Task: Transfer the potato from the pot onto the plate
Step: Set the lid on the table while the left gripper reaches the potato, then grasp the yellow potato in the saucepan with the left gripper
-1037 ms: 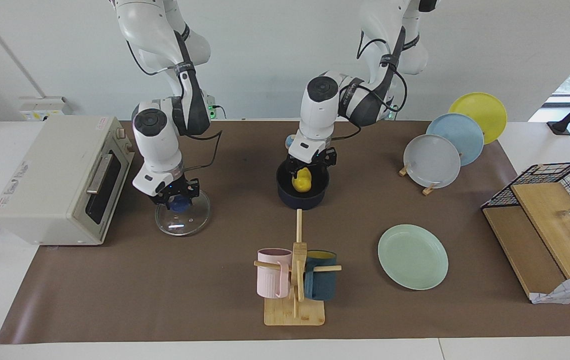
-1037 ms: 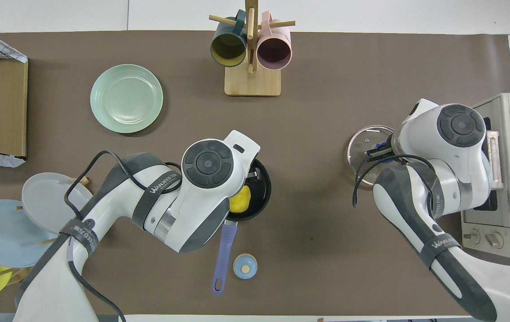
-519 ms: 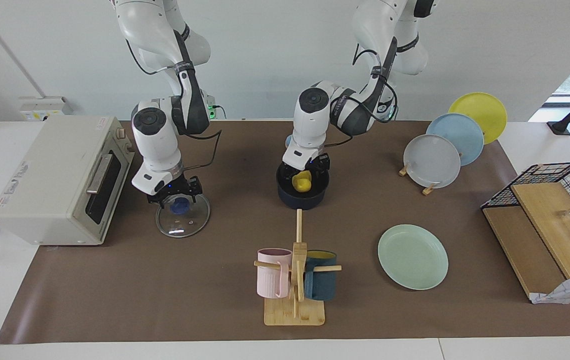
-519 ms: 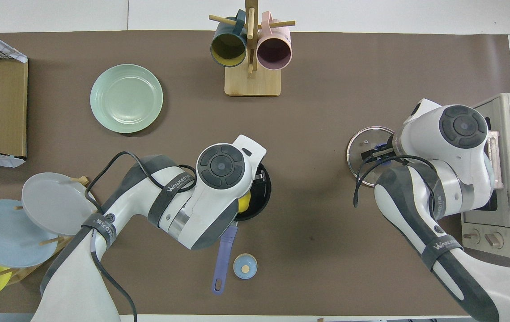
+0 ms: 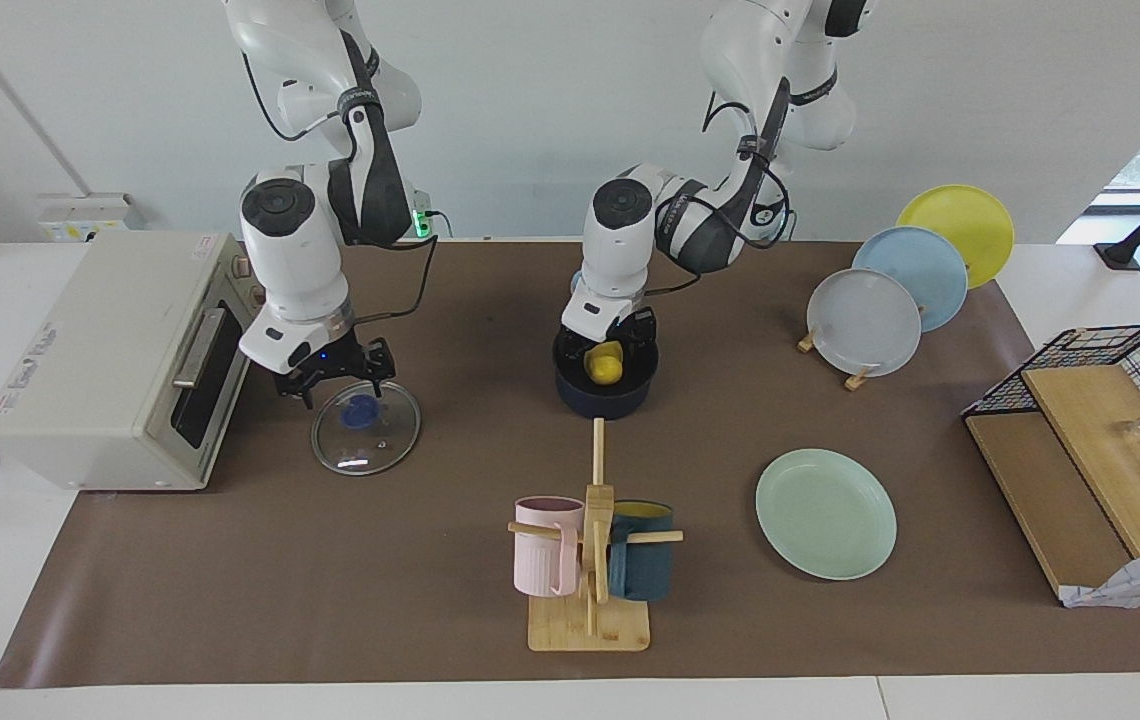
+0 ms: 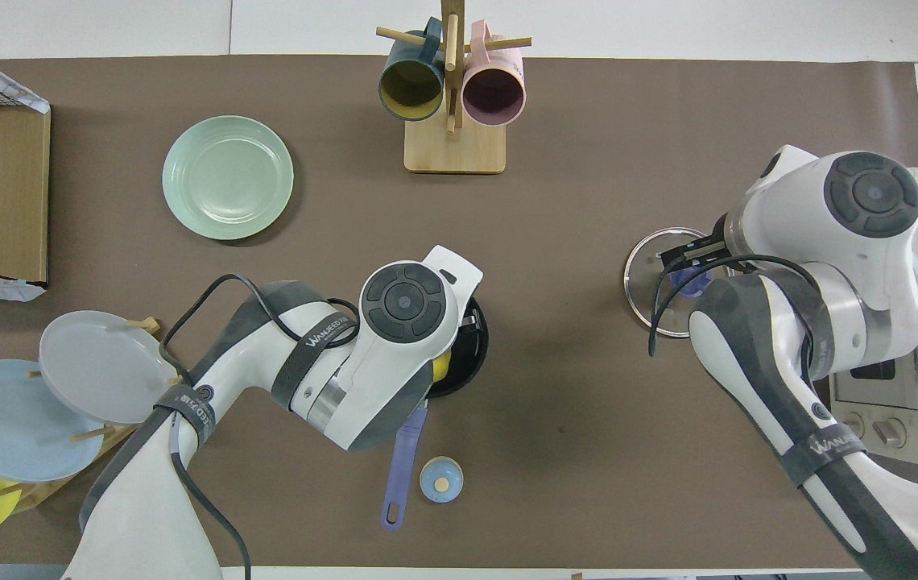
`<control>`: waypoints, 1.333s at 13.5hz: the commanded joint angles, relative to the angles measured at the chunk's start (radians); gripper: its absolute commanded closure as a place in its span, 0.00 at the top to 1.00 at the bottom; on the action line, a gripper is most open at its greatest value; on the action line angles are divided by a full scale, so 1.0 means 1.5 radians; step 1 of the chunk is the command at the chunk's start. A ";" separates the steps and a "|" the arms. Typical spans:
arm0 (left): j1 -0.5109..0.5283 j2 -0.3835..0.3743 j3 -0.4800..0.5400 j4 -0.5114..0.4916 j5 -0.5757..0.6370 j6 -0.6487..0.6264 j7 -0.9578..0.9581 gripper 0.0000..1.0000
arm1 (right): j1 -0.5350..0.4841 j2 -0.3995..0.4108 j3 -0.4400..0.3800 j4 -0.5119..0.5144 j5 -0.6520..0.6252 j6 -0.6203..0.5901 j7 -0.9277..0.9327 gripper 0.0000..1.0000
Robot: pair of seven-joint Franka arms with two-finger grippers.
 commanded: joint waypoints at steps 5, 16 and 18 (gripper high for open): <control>-0.025 -0.001 0.010 -0.020 0.007 0.009 0.004 1.00 | -0.002 -0.084 0.008 0.077 0.031 -0.170 0.041 1.00; -0.027 -0.002 0.010 -0.022 0.007 0.001 0.006 0.09 | -0.064 -0.058 0.007 0.215 0.065 -0.321 0.078 1.00; -0.026 -0.008 0.011 -0.017 0.007 -0.012 0.006 0.02 | -0.059 -0.059 0.007 0.212 0.056 -0.327 0.078 1.00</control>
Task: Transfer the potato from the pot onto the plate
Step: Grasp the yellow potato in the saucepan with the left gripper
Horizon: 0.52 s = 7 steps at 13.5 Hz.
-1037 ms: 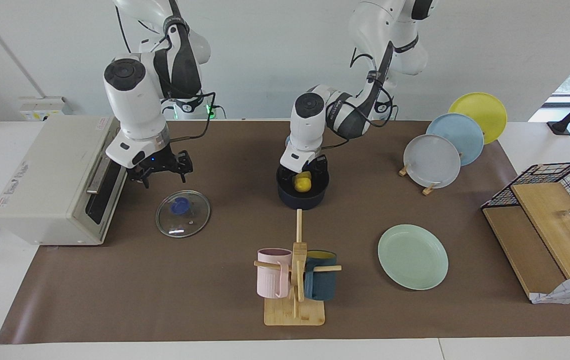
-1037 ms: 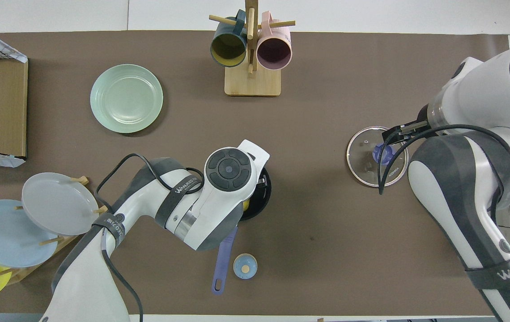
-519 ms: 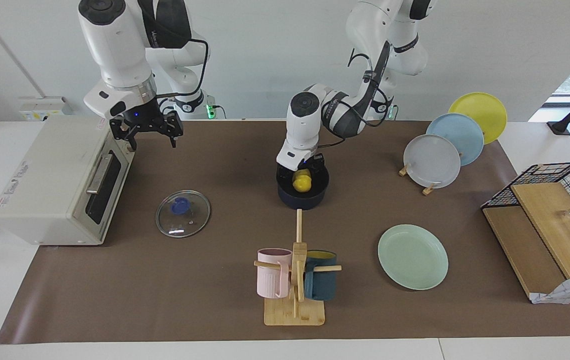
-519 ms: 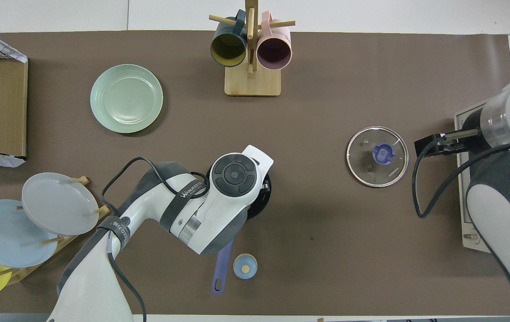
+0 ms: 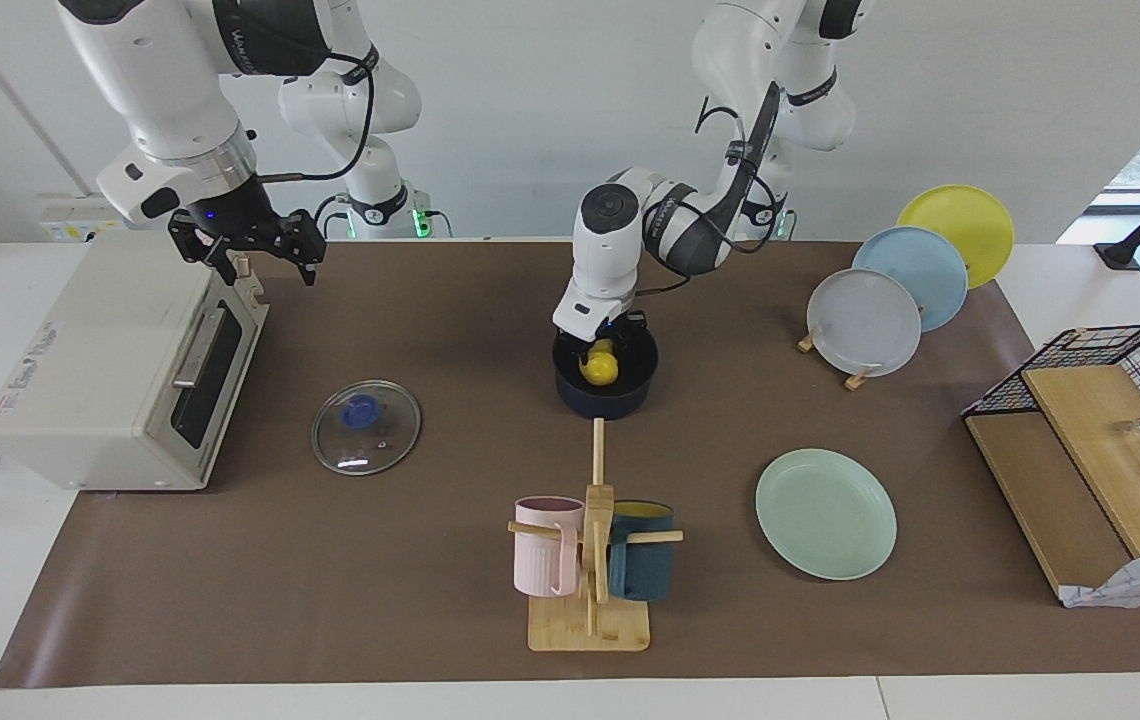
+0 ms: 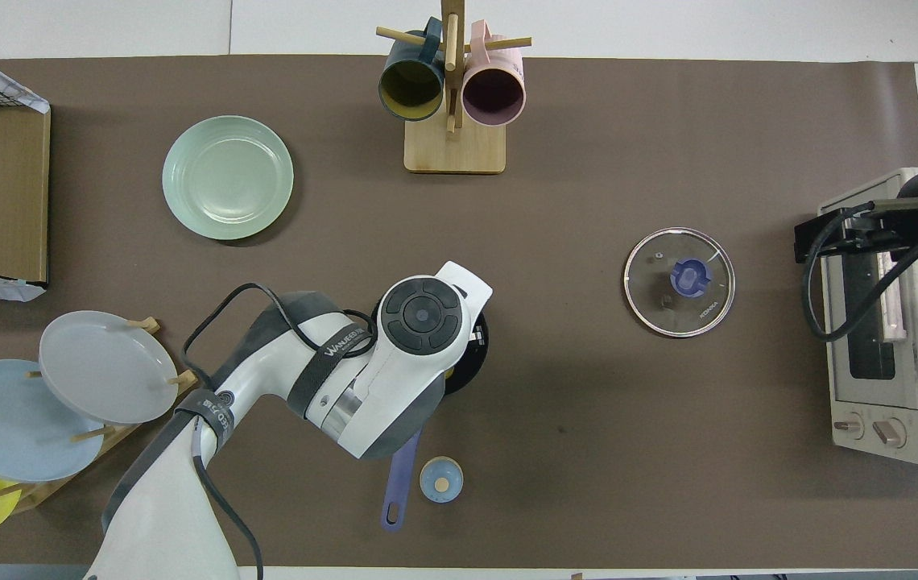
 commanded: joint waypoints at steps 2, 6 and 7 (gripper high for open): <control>-0.003 -0.027 0.011 0.013 0.006 -0.046 0.006 0.00 | -0.007 0.007 0.010 0.017 -0.001 -0.025 0.005 1.00; 0.027 -0.044 0.014 0.066 0.005 -0.112 0.011 0.00 | -0.007 0.006 0.009 0.017 -0.005 -0.022 0.004 1.00; 0.037 -0.045 0.013 0.077 0.004 -0.121 0.011 0.00 | -0.006 0.006 0.010 0.015 -0.005 -0.021 0.004 1.00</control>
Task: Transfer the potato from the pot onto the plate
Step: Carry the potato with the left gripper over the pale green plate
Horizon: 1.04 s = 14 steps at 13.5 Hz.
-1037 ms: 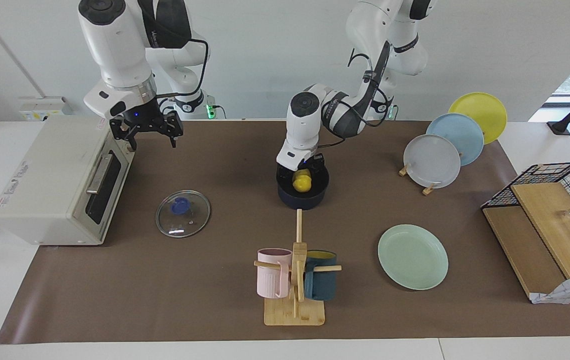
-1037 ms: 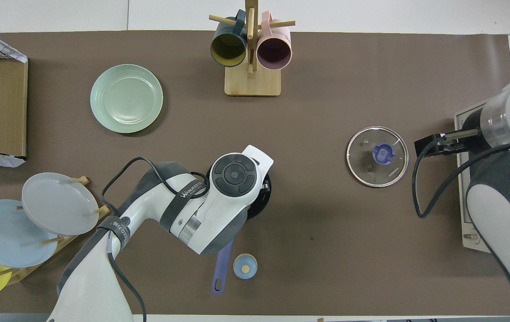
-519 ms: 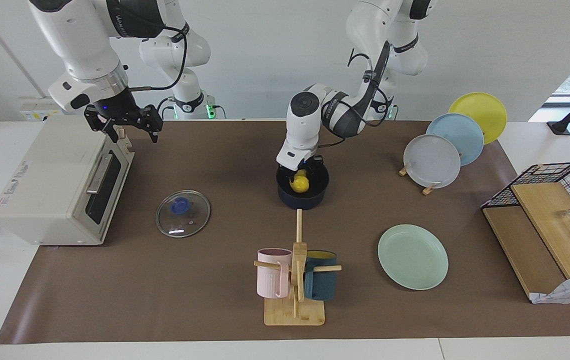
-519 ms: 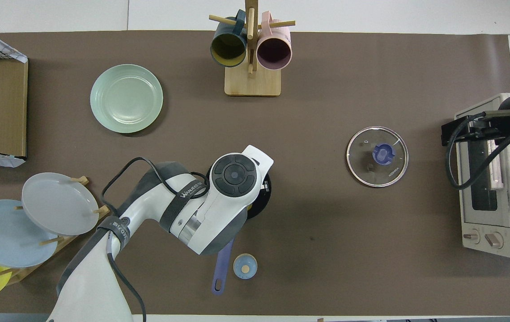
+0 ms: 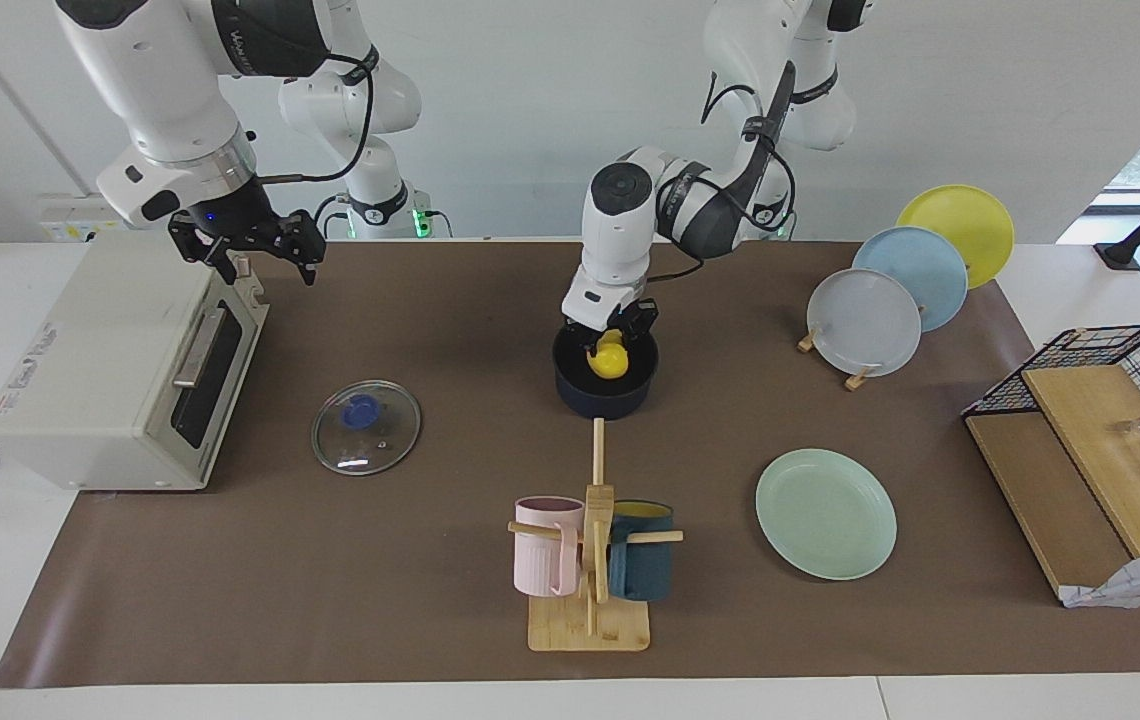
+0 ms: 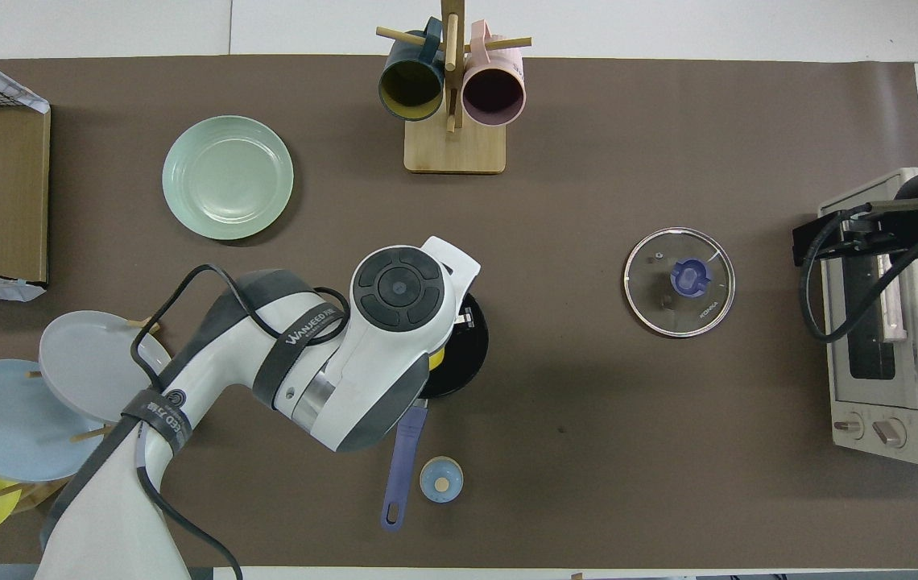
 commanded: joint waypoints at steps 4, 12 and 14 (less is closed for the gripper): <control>0.113 -0.014 -0.002 0.120 -0.029 -0.105 0.060 0.00 | -0.005 0.002 0.002 0.010 -0.004 -0.011 0.004 1.00; 0.365 0.168 0.003 0.236 -0.044 -0.001 0.397 0.00 | -0.021 -0.002 0.003 -0.002 0.008 -0.009 0.001 1.00; 0.383 0.221 0.002 0.290 -0.016 -0.003 0.401 0.00 | -0.020 -0.003 0.002 -0.008 0.008 -0.008 0.005 1.00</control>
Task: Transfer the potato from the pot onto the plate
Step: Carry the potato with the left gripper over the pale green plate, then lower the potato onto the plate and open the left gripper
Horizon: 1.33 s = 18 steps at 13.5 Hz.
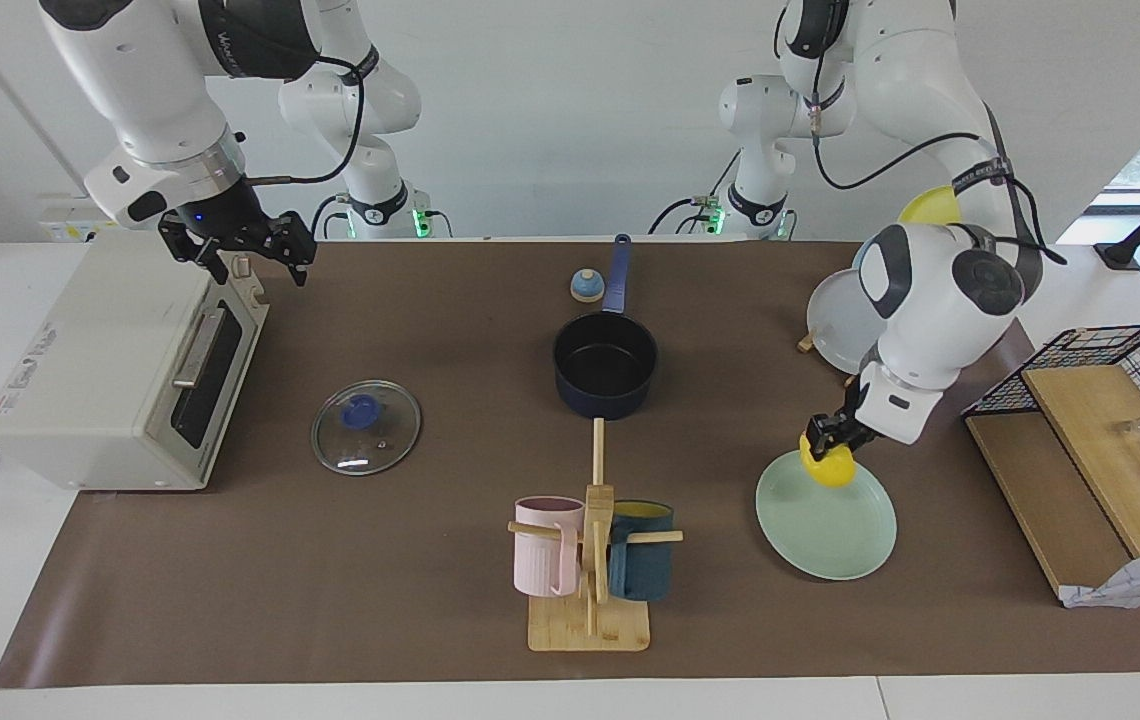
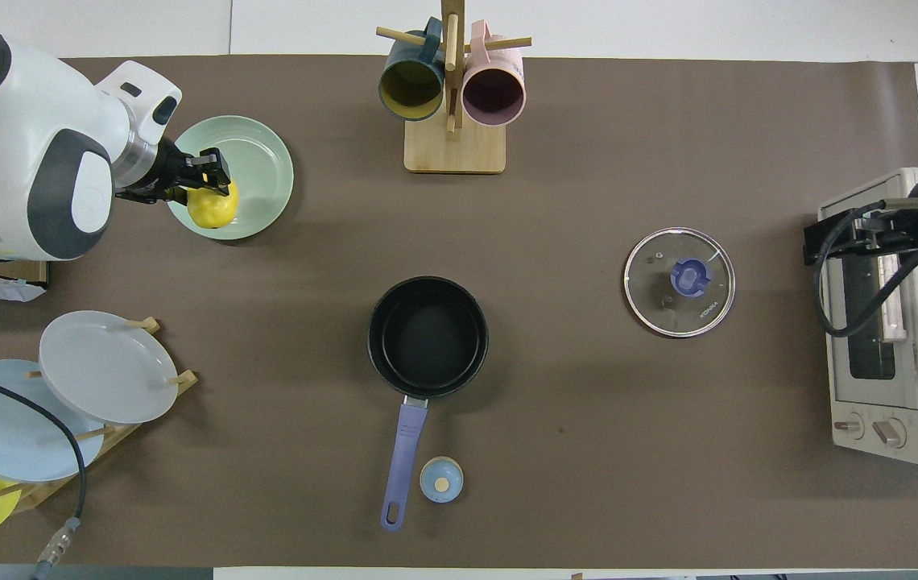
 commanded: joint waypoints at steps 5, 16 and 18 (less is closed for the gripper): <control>0.007 0.085 -0.007 0.069 0.027 0.061 0.009 0.00 | -0.020 0.002 -0.009 0.010 -0.001 0.021 0.005 1.00; 0.017 0.080 -0.006 0.071 0.027 0.019 0.053 1.00 | -0.025 -0.010 -0.008 -0.002 0.007 0.014 0.002 1.00; 0.026 0.057 -0.005 0.088 0.028 -0.050 0.057 1.00 | -0.025 -0.011 -0.008 -0.002 0.007 0.014 0.002 1.00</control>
